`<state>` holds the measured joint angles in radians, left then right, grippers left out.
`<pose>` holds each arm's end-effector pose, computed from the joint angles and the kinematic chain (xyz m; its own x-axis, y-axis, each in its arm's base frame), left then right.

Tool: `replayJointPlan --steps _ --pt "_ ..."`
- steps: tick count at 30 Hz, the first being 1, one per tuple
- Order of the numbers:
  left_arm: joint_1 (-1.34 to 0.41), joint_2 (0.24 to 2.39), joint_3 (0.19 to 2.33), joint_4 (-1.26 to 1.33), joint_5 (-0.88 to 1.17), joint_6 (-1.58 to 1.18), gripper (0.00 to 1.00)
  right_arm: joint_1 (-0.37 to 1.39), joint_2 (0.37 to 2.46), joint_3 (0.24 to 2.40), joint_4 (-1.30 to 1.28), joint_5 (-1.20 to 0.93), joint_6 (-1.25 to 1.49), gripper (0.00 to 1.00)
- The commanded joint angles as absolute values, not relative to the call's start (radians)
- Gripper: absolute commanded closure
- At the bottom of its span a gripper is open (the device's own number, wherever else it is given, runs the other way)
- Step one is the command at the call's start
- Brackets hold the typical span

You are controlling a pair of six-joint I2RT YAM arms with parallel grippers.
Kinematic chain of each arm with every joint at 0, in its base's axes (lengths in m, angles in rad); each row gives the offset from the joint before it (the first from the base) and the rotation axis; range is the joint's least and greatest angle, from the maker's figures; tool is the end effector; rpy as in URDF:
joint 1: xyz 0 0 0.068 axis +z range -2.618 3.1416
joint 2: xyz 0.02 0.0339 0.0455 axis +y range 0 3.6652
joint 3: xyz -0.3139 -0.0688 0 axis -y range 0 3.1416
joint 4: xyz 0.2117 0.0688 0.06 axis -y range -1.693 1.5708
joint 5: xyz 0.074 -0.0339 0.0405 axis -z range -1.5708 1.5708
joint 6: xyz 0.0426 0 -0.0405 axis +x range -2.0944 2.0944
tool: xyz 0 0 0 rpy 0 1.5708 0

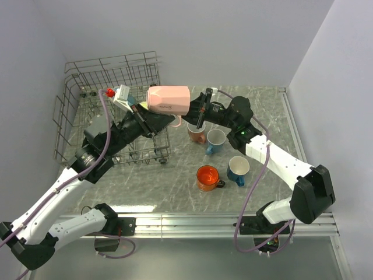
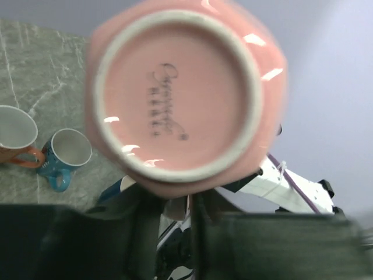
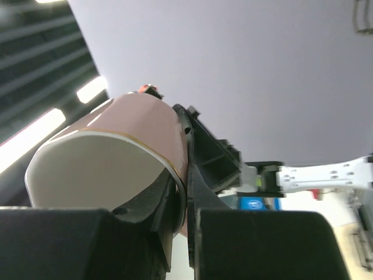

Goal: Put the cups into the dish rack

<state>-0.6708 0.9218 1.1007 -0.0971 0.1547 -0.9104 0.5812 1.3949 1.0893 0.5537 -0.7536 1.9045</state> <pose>0.1084 -0.0944 0.4698 -0.5408 -0.5670 -0.6213 0.5011 0.3761 -0.7794 0.2238 0.1819 0.4419 -0.9693 0.1876 0.1588 0.1188 -0.2077 0.9709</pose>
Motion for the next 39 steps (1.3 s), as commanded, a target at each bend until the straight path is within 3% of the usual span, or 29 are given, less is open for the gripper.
replayJointPlan --steps 1,4,14,15,18,21,30,37,39 --pt "-0.669 0.908 1.155 -0.034 0.124 -0.914 0.87 0.624 1.382 1.098 0.695 -0.767 1.93 1.0" --pt "-0.669 0.917 1.173 -0.041 0.124 -0.902 1.0 0.652 1.405 1.097 0.727 -0.755 1.954 1.0" --pt "-0.669 0.962 1.308 -0.234 0.029 -0.819 1.0 0.676 1.431 1.111 0.715 -0.761 1.922 1.0" --pt "-0.667 0.957 1.315 -0.254 0.019 -0.81 1.0 0.675 1.434 1.115 0.707 -0.77 1.908 0.86" --pt "-0.667 0.942 1.338 -0.3 0.003 -0.784 1.0 0.672 1.445 1.141 0.673 -0.784 1.878 0.59" --pt "-0.666 0.931 1.344 -0.33 -0.055 -0.776 1.0 0.67 1.456 1.15 0.655 -0.796 1.856 0.53" --pt "-0.664 0.917 1.379 -0.466 -0.224 -0.746 1.0 0.654 1.448 1.083 0.562 -0.85 1.763 0.51" --pt "-0.537 1.061 1.538 -0.669 -0.186 -0.672 1.0 0.428 1.338 1.13 -0.232 -0.824 1.229 0.52" --pt "-0.436 1.075 1.537 -0.686 -0.161 -0.658 1.0 0.361 1.309 1.137 -0.316 -0.815 1.117 0.53"
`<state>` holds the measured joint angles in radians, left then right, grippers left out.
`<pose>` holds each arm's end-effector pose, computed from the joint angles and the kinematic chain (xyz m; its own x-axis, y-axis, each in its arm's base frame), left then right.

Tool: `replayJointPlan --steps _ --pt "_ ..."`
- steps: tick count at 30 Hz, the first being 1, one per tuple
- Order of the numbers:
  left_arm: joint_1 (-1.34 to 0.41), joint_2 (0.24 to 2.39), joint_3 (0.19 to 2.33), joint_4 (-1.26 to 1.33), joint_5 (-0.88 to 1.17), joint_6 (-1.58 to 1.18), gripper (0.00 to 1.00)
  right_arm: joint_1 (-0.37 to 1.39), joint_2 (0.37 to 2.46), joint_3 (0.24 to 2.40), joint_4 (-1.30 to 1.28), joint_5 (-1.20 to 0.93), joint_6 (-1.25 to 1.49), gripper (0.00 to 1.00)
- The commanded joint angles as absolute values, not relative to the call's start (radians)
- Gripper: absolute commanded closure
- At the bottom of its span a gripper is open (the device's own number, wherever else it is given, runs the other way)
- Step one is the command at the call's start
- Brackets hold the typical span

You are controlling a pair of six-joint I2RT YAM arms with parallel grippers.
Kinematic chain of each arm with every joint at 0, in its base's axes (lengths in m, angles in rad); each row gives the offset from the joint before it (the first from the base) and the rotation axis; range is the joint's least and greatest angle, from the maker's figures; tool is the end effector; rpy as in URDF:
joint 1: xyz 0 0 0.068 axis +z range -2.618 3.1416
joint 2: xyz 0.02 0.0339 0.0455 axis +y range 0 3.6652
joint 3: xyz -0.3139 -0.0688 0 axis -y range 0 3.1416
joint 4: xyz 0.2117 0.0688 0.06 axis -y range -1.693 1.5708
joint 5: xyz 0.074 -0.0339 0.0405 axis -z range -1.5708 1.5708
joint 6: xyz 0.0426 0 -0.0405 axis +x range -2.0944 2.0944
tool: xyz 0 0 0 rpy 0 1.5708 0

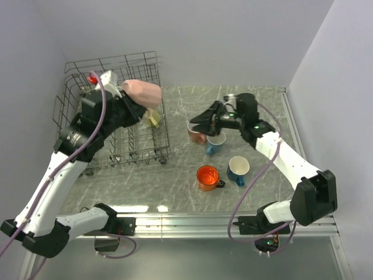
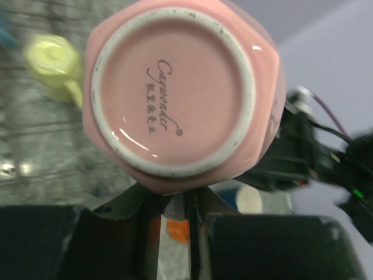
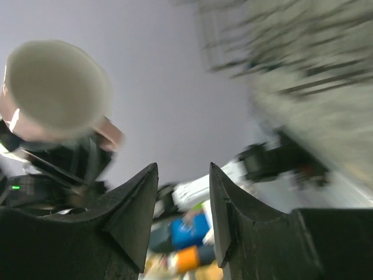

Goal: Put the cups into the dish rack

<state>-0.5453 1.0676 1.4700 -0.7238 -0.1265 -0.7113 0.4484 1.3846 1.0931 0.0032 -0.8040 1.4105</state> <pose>0.1312 -0.0733 0.4899 -0.4737 -0.4701 -0.7447 0.1359 0.7965 -0.5892 0.2401 0.1495 0.3892 -0.9520 0.3021 0.0491 0.1056 0.1737 0.9791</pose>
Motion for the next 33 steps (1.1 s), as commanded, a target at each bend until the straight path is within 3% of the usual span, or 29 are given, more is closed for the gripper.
replayJointPlan --steps 1,5,13,18,26,33 --pt "-0.393 1.091 1.534 -0.689 -0.134 -0.658 1.0 0.348 1.296 1.131 -0.359 -0.816 1.097 0.53" --pt "-0.188 1.164 1.549 -0.728 -0.083 -0.661 1.0 0.31 1.217 1.066 -0.396 -0.792 1.039 0.54" --pt "0.075 1.392 1.686 -0.811 -0.17 -0.635 1.0 0.301 1.069 0.948 -0.472 -0.752 0.982 0.56" --pt "0.142 1.5 1.75 -0.808 -0.268 -0.623 1.0 0.295 1.02 0.922 -0.512 -0.755 0.953 0.57" --pt "0.267 1.686 1.793 -0.784 -0.213 -0.597 1.0 0.27 1.046 0.951 -0.62 -0.721 0.822 0.57" --pt "0.275 1.778 1.79 -0.766 -0.265 -0.512 1.0 0.259 1.107 0.924 -0.598 -0.738 0.772 0.58"
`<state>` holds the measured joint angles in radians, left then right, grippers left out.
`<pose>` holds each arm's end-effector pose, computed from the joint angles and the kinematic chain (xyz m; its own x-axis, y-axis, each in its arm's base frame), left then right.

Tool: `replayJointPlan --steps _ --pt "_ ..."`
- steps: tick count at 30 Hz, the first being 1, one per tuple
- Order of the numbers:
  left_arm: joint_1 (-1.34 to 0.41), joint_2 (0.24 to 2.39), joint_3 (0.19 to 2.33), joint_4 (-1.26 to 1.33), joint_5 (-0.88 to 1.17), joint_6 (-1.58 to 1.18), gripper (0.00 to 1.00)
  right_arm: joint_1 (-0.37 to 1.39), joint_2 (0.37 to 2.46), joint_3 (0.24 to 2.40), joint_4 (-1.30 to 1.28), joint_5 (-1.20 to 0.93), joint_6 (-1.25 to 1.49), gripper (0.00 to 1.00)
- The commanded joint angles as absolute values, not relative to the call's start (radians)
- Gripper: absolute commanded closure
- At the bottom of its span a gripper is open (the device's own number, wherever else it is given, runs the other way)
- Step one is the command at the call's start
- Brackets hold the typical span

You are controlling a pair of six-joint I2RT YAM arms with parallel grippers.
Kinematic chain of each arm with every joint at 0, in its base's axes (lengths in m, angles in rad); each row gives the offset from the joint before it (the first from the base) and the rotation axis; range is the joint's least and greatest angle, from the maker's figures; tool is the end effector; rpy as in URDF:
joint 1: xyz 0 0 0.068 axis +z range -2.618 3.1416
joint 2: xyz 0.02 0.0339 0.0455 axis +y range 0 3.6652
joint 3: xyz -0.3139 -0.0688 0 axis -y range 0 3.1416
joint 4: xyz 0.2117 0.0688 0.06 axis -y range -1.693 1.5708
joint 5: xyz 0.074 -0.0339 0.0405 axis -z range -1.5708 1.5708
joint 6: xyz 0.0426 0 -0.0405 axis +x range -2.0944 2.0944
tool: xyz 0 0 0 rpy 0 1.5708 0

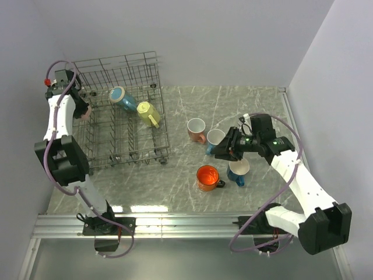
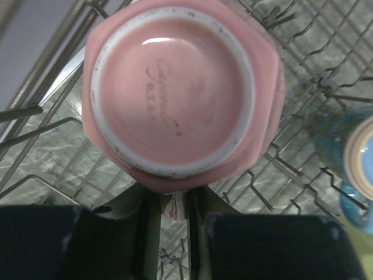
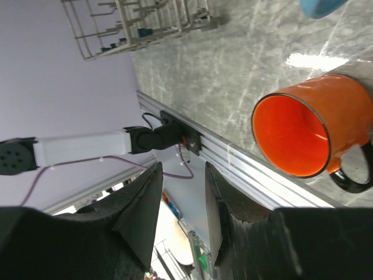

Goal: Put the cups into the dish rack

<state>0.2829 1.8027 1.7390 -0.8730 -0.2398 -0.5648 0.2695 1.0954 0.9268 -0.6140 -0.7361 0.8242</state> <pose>0.3578 0.1146 0.3724 -0.4360 -0.6682 -0.6029 -0.7572 0.6344 -0.1555 0.1562 0.0728 0.3418 -0.9433 0.3038 -0.1341 0.0532 0.5369 0.8420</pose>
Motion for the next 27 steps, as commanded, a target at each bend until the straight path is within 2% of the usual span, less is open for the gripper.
replayJointPlan --steps 1,6,20,25,27 --pt "0.273 1.781 1.761 -0.735 -0.259 -0.506 1.0 0.258 1.117 0.91 -0.565 -0.753 0.775 0.58" --pt "0.273 1.821 1.713 -0.713 -0.268 -0.508 1.0 0.255 1.196 0.85 -0.492 -0.816 0.779 0.59" --pt "0.238 1.94 1.69 -0.718 -0.232 -0.563 1.0 0.242 1.252 0.928 -0.637 -0.785 0.627 0.6" --pt "0.216 1.945 1.687 -0.744 -0.235 -0.542 0.87 0.242 1.236 0.939 -0.65 -0.769 0.63 0.6" --pt "0.198 1.934 1.687 -0.755 -0.259 -0.523 0.7 0.242 1.23 0.945 -0.653 -0.762 0.629 0.6"
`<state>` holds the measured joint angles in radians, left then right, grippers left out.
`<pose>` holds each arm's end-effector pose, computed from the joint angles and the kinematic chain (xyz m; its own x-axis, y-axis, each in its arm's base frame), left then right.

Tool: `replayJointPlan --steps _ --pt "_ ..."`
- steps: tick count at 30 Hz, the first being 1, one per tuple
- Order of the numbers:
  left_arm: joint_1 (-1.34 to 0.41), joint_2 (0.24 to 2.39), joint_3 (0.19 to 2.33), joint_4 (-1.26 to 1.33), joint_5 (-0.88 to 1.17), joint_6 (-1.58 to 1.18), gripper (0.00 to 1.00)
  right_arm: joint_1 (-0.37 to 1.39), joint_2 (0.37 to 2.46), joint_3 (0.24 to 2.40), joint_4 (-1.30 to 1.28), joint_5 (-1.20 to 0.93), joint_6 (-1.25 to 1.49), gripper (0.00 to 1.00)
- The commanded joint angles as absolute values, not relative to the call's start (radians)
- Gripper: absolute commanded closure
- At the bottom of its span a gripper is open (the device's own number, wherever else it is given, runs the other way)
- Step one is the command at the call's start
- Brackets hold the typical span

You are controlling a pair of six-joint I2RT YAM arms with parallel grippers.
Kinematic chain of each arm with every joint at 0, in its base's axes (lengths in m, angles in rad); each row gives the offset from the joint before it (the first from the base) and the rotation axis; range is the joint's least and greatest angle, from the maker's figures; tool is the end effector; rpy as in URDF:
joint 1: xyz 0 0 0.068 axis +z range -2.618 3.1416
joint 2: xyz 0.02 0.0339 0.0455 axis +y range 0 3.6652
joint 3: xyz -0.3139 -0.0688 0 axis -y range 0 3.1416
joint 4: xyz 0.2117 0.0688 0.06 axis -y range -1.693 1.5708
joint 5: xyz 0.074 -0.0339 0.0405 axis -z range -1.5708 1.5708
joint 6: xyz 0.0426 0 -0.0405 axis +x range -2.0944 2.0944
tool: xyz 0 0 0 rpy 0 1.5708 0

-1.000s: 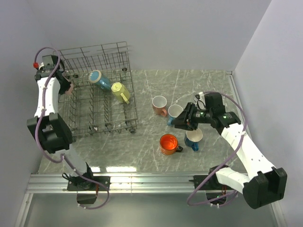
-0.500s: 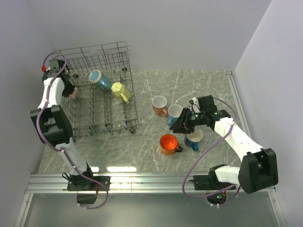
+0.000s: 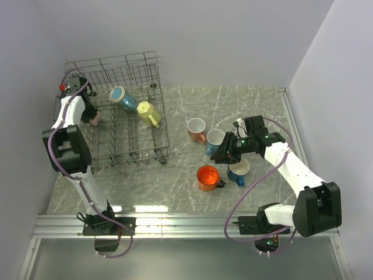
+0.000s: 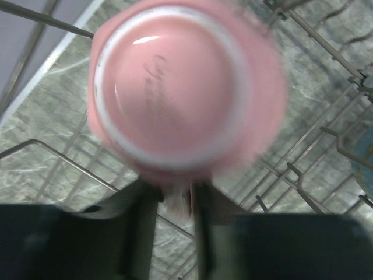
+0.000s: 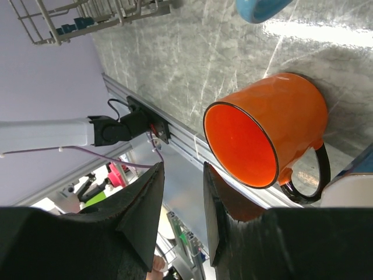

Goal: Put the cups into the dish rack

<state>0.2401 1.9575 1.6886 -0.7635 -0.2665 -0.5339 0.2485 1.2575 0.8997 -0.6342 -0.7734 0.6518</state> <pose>0.4028 0.1102 0.3070 -0.5344 -0.6363 -0.5565 -0.7348 0.6751 -0.0663 0.1863 0.0780 0.3067 -0.9765 0.2000 -0.0801 0.0578 0.6016 0.7967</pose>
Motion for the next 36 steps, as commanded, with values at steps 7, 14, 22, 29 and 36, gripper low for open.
replayJointPlan --steps 7,14,22,29,36 --pt "0.179 1.852 1.648 -0.764 -0.285 -0.5 0.46 0.242 1.203 0.973 -0.684 -0.727 0.624 0.59" --pt "0.176 1.712 1.635 -0.798 -0.236 -0.528 0.44 0.242 1.152 0.977 -0.675 -0.698 0.66 0.59" --pt "0.034 1.37 1.422 -0.795 -0.17 -0.652 0.39 0.242 1.225 1.132 -0.719 -0.634 0.623 0.59" --pt "-0.238 1.123 1.261 -0.839 -0.175 -0.83 0.3 0.241 1.411 1.431 -0.894 -0.427 0.499 0.53" --pt "-0.416 0.954 1.146 -0.882 -0.175 -1.011 0.3 0.247 1.584 1.58 -0.994 -0.213 0.425 0.53"
